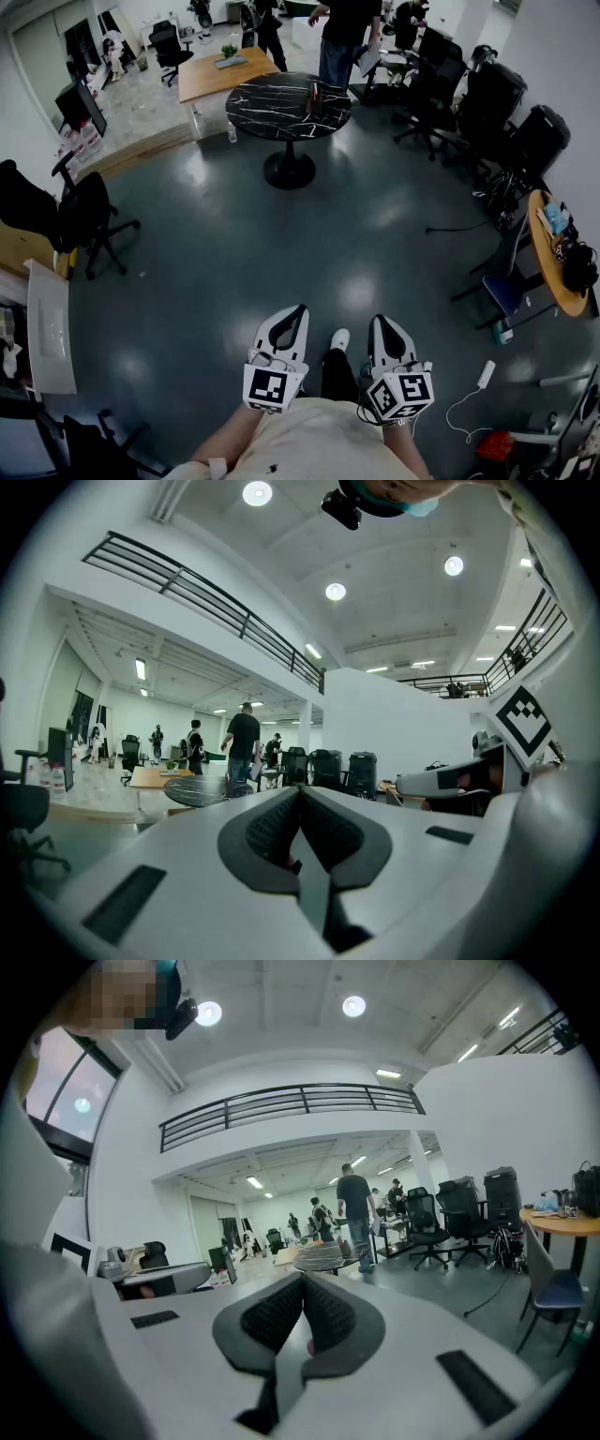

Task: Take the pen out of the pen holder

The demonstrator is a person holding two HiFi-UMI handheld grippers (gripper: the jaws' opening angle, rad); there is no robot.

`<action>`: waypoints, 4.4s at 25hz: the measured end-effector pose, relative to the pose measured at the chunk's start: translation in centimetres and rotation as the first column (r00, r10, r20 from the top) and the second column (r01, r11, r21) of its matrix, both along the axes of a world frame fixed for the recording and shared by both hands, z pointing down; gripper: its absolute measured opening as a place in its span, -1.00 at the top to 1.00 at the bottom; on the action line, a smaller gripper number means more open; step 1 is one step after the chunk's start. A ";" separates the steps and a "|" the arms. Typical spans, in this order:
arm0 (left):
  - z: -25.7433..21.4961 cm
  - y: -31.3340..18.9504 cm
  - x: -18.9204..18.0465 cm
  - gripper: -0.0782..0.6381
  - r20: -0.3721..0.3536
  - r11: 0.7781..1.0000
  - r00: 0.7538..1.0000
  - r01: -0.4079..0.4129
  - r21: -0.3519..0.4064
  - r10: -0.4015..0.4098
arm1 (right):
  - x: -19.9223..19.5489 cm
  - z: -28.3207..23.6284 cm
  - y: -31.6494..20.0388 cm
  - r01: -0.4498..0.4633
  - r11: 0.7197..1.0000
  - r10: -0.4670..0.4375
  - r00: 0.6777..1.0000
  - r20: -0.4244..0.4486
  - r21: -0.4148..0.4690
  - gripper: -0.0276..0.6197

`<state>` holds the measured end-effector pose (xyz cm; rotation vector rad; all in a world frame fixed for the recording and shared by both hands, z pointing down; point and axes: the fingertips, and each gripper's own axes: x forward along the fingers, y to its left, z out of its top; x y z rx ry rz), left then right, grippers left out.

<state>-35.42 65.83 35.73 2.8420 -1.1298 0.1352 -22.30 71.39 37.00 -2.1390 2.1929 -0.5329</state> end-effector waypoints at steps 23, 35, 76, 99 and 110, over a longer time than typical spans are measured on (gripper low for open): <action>-0.2 -17.5 19.3 0.75 0.050 0.997 0.996 0.078 -0.008 -0.077 | 18.7 1.0 -18.8 0.124 0.992 -0.124 0.992 0.038 -0.007 0.86; 0.8 -22.7 27.3 0.75 0.041 0.998 0.997 0.065 0.011 -0.065 | 26.6 2.7 -23.3 0.093 0.995 -0.092 0.994 0.057 -0.027 0.86; 1.5 -64.9 32.5 0.75 -0.051 0.997 0.997 0.059 0.043 -0.057 | 31.1 3.6 -65.1 0.095 0.992 -0.096 0.995 -0.008 -0.080 0.86; 1.7 -80.3 54.6 0.75 -0.020 0.980 0.982 0.190 0.052 -0.189 | 53.5 5.0 -82.8 0.222 0.972 -0.221 0.975 0.031 -0.080 0.86; 6.4 -89.0 55.4 0.75 0.028 0.966 0.968 0.251 -0.061 -0.250 | 56.4 7.9 -89.8 0.225 0.959 -0.228 0.974 0.003 -0.170 0.86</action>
